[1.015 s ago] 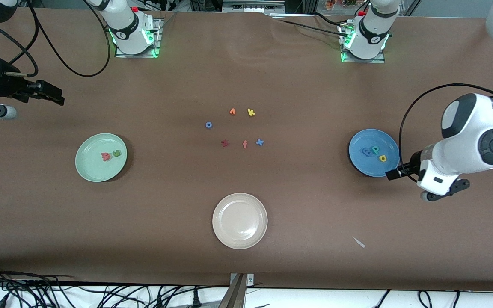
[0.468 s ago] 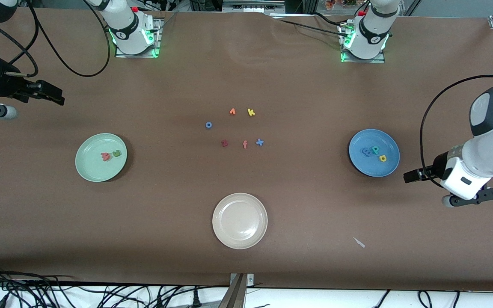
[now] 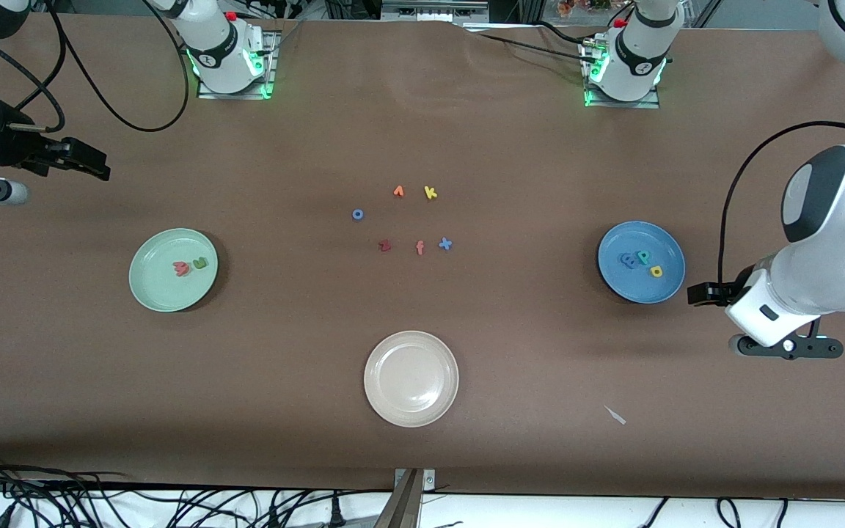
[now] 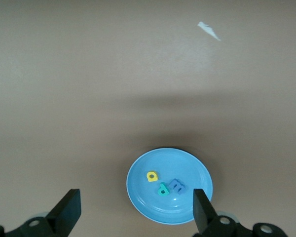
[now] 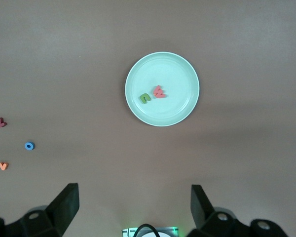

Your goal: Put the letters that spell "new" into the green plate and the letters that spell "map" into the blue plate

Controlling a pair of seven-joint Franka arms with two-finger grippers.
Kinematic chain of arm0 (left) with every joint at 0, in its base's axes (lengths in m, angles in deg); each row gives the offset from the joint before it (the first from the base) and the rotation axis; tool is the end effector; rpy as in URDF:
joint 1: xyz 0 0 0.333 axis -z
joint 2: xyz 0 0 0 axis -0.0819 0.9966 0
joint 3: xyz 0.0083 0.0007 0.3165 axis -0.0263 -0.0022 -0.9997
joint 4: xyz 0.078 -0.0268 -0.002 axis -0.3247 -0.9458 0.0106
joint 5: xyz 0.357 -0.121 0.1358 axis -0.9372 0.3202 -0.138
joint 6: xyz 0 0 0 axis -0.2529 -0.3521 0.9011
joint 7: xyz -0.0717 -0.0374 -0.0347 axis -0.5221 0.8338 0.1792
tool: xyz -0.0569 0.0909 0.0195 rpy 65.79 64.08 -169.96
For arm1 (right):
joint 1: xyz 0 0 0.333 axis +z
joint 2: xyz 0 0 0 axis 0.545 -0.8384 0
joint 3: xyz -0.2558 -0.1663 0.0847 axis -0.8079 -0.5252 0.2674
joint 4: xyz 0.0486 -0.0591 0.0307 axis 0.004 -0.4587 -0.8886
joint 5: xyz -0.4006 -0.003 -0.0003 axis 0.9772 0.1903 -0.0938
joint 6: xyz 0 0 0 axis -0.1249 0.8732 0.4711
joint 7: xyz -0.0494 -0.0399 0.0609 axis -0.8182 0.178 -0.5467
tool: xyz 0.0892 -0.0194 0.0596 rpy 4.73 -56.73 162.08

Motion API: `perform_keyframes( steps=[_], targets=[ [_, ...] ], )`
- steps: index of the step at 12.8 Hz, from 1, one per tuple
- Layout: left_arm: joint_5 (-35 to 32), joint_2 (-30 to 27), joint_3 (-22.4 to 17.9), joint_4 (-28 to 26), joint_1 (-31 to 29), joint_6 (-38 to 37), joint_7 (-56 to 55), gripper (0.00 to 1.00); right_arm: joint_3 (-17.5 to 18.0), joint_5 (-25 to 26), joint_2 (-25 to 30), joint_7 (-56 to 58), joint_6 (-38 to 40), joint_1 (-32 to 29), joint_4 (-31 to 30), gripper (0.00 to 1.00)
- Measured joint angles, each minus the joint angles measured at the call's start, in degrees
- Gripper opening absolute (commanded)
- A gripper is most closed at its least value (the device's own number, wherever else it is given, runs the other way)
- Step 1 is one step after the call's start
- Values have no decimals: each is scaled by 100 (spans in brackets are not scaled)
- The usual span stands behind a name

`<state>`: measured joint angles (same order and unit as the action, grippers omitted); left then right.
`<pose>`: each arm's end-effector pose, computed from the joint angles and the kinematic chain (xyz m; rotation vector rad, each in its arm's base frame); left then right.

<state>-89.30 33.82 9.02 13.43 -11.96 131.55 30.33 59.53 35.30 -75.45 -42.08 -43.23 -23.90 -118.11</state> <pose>0.7071 -0.0466 0.4554 -2.9965 0.0449 0.1972 0.5583 0.0135 0.5752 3.1181 -0.0910 -0.2051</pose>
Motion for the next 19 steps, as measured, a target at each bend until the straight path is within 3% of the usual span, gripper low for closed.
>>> perform_keyframes(
  steps=[2, 4, 6, 8, 13, 19],
  targets=[
    [796, -128, -1003, 162, 558, -12, 376, 99, 0, 0, 0, 0, 0, 0, 0, 100],
    [1894, -354, -2387, 227, 1223, -19, 962, 98, 0, -1, 0, 0, 1, 0, 0, 100],
    [2490, -547, -3219, 217, 1628, -79, 1364, 98, -1, -2, 0, 0, 1, -1, 0, 100],
    [2543, -686, -3348, 48, 1771, -5, 1402, 98, -1, -2, 0, 0, 1, -1, 0, 100],
    [2543, -1035, -3366, -1128, 1795, 1056, 1405, 99, -1, -2, 0, 0, 1, -1, 0, 100],
    [2543, -1257, -3369, -1161, 1802, 1135, 1521, 100, -1, -2, 0, 0, 2, -1, 0, 100]
  ],
)
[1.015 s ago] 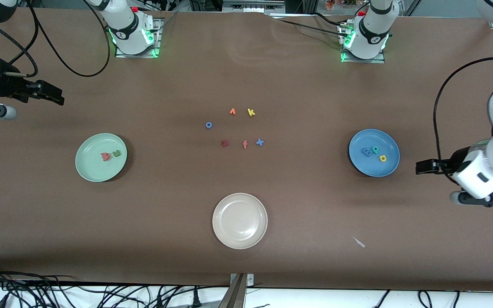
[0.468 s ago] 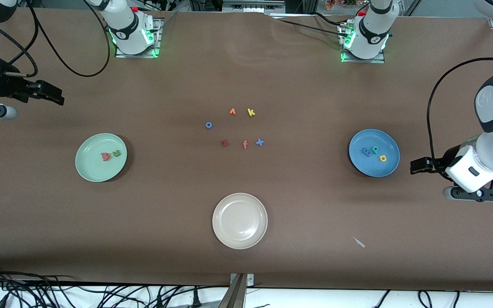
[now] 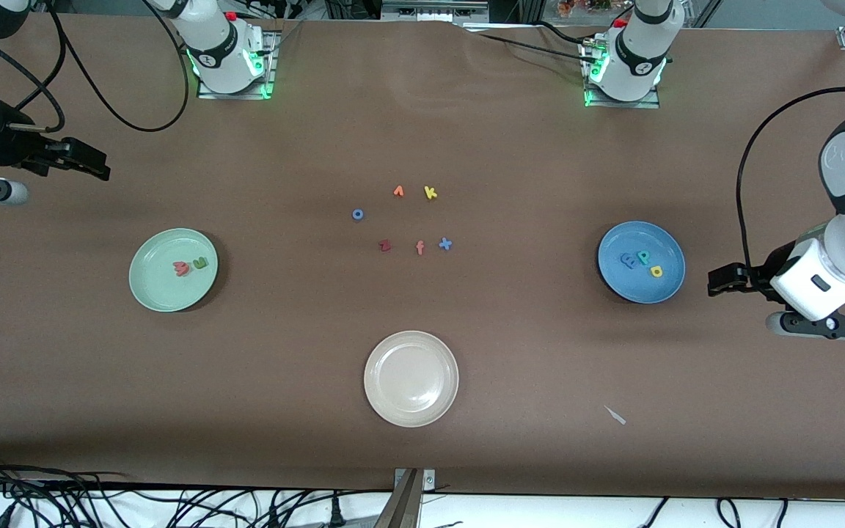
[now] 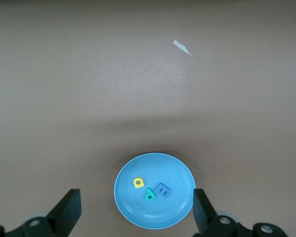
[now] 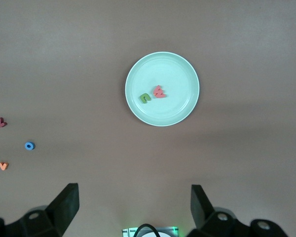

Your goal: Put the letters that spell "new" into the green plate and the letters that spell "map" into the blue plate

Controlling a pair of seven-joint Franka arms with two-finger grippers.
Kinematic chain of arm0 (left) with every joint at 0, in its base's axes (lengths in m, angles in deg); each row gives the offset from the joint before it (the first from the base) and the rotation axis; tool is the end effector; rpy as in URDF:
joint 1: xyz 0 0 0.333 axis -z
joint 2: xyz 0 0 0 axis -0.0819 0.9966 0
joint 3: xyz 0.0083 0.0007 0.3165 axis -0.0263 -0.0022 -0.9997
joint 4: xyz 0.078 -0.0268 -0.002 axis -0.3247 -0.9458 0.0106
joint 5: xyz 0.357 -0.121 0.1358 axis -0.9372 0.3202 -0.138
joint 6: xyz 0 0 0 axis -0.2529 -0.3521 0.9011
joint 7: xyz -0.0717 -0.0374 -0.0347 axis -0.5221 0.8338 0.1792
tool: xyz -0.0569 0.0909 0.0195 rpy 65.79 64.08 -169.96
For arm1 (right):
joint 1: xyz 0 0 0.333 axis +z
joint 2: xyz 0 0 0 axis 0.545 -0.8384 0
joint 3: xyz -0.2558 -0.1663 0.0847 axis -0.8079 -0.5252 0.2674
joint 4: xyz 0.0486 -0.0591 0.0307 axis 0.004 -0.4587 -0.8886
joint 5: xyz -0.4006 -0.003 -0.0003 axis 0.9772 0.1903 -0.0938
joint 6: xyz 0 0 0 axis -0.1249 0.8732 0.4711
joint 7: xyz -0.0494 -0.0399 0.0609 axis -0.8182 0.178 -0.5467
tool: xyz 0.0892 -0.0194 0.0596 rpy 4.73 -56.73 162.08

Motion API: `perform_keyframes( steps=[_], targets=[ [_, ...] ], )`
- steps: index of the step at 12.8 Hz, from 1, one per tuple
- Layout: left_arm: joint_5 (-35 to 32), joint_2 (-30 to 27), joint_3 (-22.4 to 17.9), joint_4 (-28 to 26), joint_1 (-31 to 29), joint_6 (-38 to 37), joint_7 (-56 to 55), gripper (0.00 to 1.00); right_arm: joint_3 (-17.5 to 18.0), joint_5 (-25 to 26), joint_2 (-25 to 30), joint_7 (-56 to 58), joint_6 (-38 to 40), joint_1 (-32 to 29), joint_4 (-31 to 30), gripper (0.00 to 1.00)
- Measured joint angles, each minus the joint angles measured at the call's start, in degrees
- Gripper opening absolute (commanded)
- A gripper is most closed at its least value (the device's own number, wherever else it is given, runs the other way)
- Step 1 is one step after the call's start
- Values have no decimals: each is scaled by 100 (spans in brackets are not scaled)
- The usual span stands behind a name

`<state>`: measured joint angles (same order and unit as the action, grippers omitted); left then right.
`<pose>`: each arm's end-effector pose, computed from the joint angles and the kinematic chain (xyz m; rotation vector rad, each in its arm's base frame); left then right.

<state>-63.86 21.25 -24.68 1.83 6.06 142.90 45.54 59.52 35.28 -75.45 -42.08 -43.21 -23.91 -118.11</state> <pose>0.6839 -0.0076 0.4833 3.1289 -0.0906 -0.0458 0.5583 0.0134 0.5752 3.1184 -0.0915 -0.2057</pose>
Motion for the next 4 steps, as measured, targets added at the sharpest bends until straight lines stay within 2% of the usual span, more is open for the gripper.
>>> perform_keyframes(
  steps=[4],
  targets=[
    [0, -7, 0, -1, 9, 13, 44, 100, 0, 0, 0, 0, 0, 0, 0, 100]
  ],
)
